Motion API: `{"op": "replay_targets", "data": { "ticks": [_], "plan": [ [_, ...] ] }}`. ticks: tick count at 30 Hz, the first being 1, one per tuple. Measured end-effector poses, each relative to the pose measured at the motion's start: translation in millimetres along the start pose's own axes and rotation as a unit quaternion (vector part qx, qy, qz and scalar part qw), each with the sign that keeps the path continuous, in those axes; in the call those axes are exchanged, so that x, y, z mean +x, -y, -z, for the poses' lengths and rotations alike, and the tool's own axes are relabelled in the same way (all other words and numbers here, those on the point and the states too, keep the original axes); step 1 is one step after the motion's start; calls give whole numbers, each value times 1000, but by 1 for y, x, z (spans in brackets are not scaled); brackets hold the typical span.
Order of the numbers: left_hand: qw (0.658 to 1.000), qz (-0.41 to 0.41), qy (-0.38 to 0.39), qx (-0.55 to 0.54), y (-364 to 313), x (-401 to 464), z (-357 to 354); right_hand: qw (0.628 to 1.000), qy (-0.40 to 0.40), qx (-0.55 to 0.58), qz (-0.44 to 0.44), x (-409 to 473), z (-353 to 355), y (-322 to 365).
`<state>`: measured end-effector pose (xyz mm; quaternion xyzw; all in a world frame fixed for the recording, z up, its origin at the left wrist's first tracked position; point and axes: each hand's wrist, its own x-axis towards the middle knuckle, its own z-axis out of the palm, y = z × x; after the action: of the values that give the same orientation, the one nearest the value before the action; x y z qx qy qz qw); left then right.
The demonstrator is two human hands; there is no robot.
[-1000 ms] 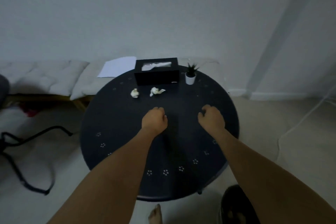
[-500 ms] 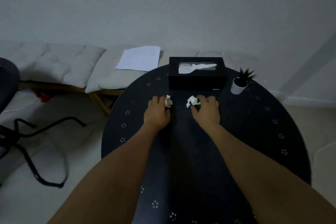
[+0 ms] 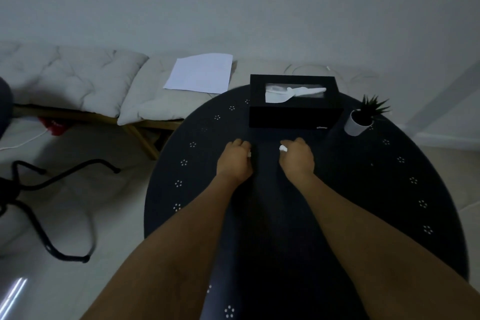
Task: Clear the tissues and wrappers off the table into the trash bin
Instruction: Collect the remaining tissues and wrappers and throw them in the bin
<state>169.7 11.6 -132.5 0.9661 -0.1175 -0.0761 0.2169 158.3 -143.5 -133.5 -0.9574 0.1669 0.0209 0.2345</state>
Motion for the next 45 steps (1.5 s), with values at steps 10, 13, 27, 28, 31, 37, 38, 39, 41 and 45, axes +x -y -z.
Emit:
{"op": "replay_targets", "data": {
  "ticks": [10,13,27,28,31,37,38,39,41,45],
  "plan": [
    [999,-33,-21,12,-42,-26,-9,999,-33,19,-21,-38,35,-33],
    [998,-53,-10,23,-77,-42,-19,997,-48,35,-39,-60,56,-66],
    [967,-239,82,19,-320,-180,-156,973,-97,25,-208,-240,149,-327],
    [964,-249,94,15,-334,-189,-167,970,-96,24,-222,-254,151,-344],
    [947,-289,141,12,-372,-219,-204,952,-93,35,-289,-297,152,-397],
    [913,-323,245,41,-393,-252,-271,918,-55,95,-382,-366,121,-460],
    [911,-320,256,40,-392,-255,-278,913,-52,105,-391,-374,115,-464],
    [908,-318,269,46,-391,-260,-285,906,-42,117,-404,-382,107,-467],
    [901,-315,294,53,-391,-270,-306,891,-28,139,-432,-395,93,-477],
    [883,-323,335,65,-391,-279,-335,871,-19,161,-463,-401,72,-491]
  ]
}}
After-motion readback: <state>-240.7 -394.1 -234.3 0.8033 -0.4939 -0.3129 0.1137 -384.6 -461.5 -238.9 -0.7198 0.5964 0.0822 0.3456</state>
